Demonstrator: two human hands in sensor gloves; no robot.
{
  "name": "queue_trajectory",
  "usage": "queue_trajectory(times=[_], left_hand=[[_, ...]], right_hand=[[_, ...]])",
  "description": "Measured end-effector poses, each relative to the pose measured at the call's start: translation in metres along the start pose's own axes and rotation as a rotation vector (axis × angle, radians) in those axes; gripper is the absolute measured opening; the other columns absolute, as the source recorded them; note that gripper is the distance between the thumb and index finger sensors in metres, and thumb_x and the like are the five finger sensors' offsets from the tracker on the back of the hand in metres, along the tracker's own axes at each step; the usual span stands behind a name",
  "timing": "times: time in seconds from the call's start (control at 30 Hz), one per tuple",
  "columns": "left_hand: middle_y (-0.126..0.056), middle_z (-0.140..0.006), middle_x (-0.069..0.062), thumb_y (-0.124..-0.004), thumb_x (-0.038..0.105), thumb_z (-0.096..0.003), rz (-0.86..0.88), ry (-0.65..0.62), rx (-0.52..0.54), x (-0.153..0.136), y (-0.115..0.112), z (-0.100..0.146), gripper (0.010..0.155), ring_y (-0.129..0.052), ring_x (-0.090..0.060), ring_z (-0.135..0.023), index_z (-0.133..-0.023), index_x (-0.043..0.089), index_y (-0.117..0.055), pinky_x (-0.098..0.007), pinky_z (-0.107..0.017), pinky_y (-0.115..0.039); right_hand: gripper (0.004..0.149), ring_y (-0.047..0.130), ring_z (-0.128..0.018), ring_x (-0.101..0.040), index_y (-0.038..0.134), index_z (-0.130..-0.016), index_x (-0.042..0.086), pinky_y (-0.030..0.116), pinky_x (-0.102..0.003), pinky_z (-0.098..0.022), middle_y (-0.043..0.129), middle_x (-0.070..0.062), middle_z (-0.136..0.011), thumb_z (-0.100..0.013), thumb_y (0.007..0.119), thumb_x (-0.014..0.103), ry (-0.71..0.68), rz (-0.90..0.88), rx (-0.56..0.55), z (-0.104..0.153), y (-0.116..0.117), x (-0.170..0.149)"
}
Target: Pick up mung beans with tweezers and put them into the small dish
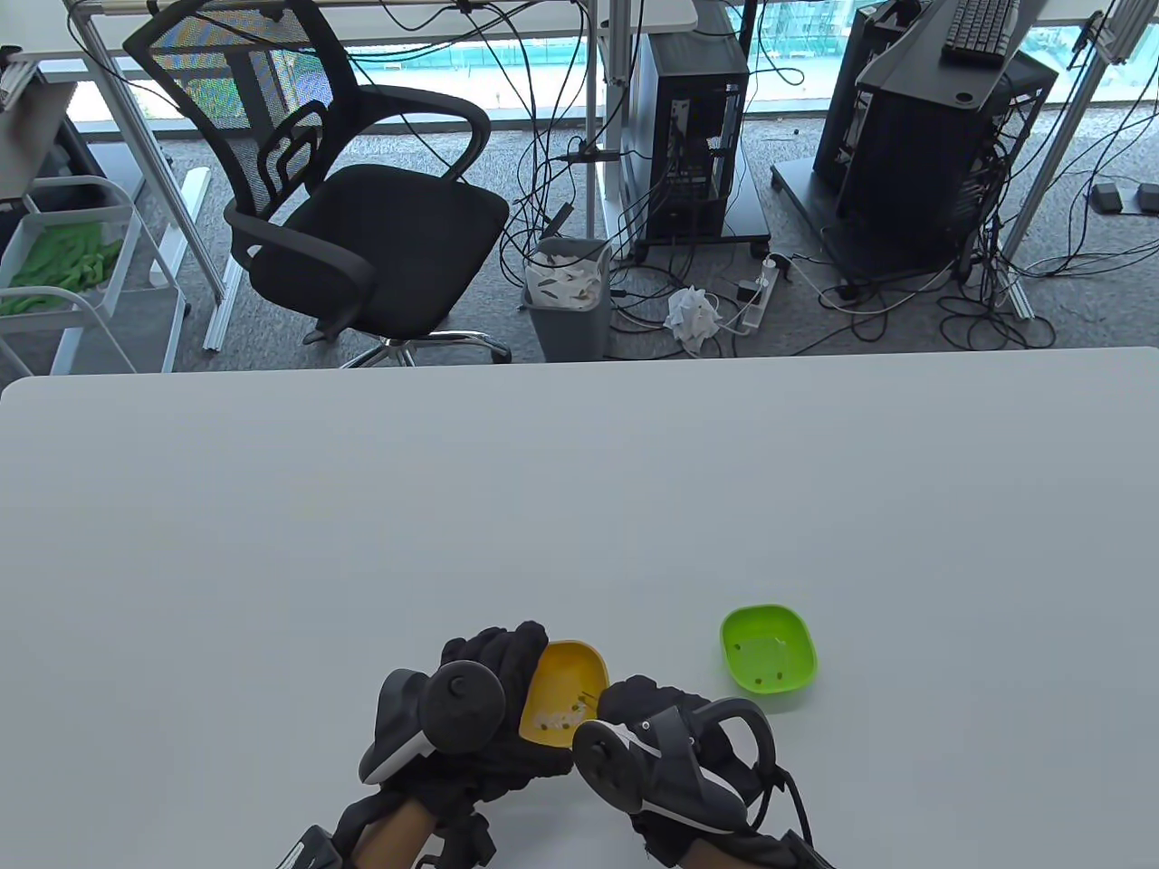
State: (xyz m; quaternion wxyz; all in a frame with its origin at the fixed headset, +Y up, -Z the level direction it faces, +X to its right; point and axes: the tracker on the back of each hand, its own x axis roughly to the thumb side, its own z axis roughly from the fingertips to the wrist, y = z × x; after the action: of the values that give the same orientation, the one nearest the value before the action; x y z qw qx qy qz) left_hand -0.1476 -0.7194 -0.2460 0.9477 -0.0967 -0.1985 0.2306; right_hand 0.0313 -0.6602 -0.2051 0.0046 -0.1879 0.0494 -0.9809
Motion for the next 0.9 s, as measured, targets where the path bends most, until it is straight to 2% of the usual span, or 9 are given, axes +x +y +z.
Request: queue_trajectory(times=[0.53,0.9], left_hand=[[-0.038,-0.118,-0.011,-0.098,0.064,-0.0319,-0.009,0.0,-0.01,0.0013,-0.0013,-0.0003,0.122,-0.034,-0.044,-0.113,-0.115,0.016,-0.023,-0.063,-0.079,-0.018],[-0.038,-0.118,-0.011,-0.098,0.064,-0.0323,-0.006,-0.003,-0.004,0.0013,-0.0008,-0.0003,0.121,-0.034,-0.044,-0.113,-0.115,0.016,-0.023,-0.063,-0.078,-0.019]], right_hand=[[0.034,0.093,-0.024,-0.011,0.097,-0.069,0.006,0.086,-0.031,-0.017,0.098,-0.016,-0.051,-0.047,0.09,0.03,-0.001,0.003,0.02,-0.001,0.0019,0.0004],[0.034,0.093,-0.024,-0.01,0.098,-0.068,0.006,0.086,-0.03,-0.016,0.098,-0.015,-0.051,-0.046,0.09,0.03,0.001,-0.025,-0.022,0.0012,-0.0024,-0.0028]])
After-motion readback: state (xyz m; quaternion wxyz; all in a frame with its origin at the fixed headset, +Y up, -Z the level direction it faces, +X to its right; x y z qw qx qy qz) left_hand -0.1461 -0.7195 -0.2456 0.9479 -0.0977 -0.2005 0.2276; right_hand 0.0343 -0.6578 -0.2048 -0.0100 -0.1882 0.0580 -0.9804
